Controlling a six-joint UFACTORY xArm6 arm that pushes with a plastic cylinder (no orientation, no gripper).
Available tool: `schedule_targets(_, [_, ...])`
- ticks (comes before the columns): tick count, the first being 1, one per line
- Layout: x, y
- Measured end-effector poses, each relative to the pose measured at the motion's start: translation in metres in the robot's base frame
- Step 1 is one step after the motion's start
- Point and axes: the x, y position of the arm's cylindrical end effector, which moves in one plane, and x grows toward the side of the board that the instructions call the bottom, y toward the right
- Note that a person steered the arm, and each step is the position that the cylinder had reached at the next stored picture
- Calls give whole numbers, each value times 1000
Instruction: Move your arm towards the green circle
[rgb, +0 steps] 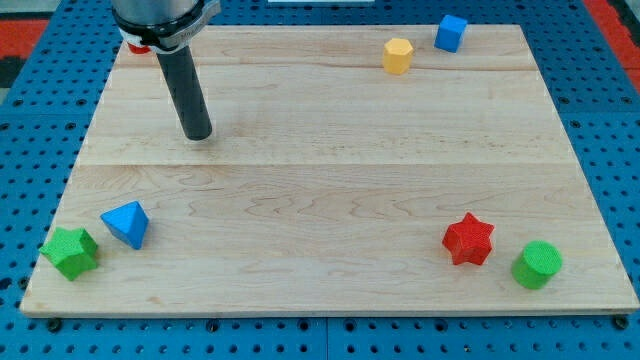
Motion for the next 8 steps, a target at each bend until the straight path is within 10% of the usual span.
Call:
schedule_targets(4, [-2, 3])
schedule_targets(8, [-137, 122])
